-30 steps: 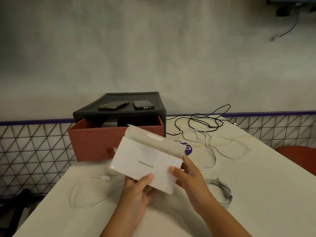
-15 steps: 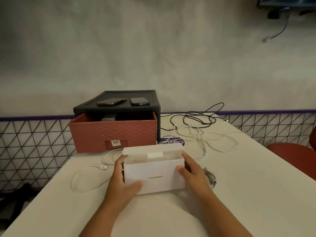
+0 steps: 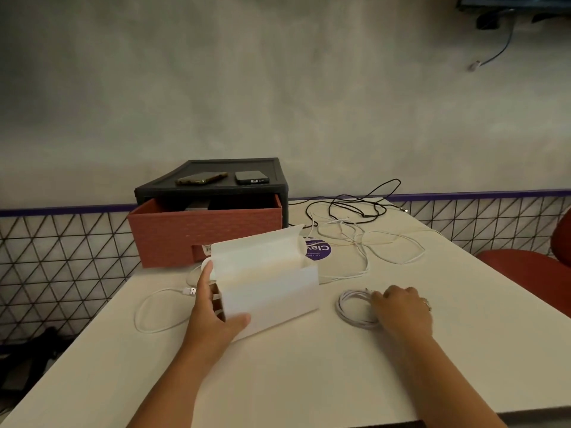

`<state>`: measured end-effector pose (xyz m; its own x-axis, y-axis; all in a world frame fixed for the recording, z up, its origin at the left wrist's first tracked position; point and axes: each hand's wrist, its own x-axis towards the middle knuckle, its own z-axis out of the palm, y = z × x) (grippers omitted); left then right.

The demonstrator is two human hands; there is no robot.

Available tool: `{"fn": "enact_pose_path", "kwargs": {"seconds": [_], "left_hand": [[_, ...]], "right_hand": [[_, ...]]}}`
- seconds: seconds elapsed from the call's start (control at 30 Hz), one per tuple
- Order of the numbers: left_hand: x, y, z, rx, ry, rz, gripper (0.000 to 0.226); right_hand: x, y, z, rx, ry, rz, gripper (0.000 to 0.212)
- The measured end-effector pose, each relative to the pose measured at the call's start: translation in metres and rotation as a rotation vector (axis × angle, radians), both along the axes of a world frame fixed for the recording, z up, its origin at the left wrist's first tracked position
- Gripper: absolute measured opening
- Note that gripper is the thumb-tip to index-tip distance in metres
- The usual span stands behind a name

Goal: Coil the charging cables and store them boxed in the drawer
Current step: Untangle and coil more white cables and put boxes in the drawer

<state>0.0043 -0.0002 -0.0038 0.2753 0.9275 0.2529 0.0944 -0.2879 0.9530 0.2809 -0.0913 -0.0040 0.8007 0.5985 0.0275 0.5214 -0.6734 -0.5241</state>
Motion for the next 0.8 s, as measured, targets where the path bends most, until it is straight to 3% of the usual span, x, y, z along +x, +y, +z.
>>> {"fn": "enact_pose_path", "kwargs": {"seconds": [0.17,0.3,0.4,0.67,0.8], "left_hand": [[0.001,0.001,-0.003,0.035,0.001,0.002,0.107],[0.002,0.000,-0.002,0.048,0.021,-0.005,0.107],[0.003,0.001,-0.003,0.058,0.035,0.000,0.108],[0.005,0.001,-0.005,0.075,0.044,-0.010,0.106],[0.004,-0.001,-0.005,0.089,0.053,-0.036,0.106]], "right_hand": [[0.009,0.007,0.008,-0.060,0.024,0.117,0.015],[0.009,0.005,0.021,-0.112,-0.010,0.192,0.018],[0.004,0.000,0.033,-0.074,-0.069,0.293,0.005],[-0.042,-0.018,0.091,0.567,-0.188,0.511,0.016],[-0.063,0.000,0.095,0.686,-0.387,0.620,0.010]]}}
